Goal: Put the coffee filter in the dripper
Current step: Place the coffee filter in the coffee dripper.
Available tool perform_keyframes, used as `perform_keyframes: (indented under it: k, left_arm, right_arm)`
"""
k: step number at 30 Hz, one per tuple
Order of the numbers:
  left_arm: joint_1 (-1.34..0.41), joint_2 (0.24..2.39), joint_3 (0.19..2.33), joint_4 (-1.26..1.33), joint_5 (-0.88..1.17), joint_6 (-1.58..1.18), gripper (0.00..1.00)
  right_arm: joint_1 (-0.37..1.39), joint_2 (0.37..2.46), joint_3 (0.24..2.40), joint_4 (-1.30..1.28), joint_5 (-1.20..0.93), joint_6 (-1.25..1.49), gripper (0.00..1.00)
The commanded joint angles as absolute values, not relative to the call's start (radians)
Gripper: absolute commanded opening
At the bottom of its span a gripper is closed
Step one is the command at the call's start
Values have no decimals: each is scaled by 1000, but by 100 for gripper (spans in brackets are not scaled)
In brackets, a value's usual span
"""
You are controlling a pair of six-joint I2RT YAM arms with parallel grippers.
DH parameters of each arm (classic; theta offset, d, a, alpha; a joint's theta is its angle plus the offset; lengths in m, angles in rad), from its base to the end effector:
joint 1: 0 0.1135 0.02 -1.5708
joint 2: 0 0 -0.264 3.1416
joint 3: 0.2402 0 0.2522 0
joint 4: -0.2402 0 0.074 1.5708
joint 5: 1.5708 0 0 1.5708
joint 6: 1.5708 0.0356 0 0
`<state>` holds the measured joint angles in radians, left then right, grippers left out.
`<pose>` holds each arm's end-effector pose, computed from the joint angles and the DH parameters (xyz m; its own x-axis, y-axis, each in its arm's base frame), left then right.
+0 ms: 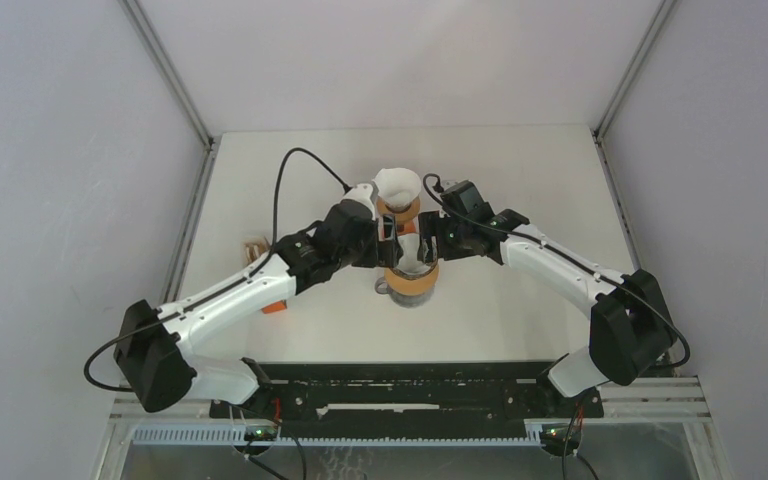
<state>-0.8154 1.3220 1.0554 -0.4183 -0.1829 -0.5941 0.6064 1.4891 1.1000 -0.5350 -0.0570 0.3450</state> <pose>0.2046 -0.2078 0.2938 -0.7060 -0.0531 -0.7062 0.2704 0.9014 -0.3382 0.2568 0.1805 0.2518 -0.8191 -0.1572 -0.5517 -0.3402 0.9074 0.2466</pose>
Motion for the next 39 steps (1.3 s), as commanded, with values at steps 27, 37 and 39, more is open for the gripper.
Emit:
perform_keyframes:
  k: [27,37,39]
  left_arm:
    - [-760,1413,1116,-380,-181,-558,56]
    - [-766,1438,1099,-396,-171,-561,50]
    - [-771,1438,1095,-397,-170,-561,51]
  right_arm:
    - [624,1471,1101,-518,-30,331,78]
    - [626,1469,1101,-515,-33,334,78]
    - [626,1465,1101,-515,-36,334,78]
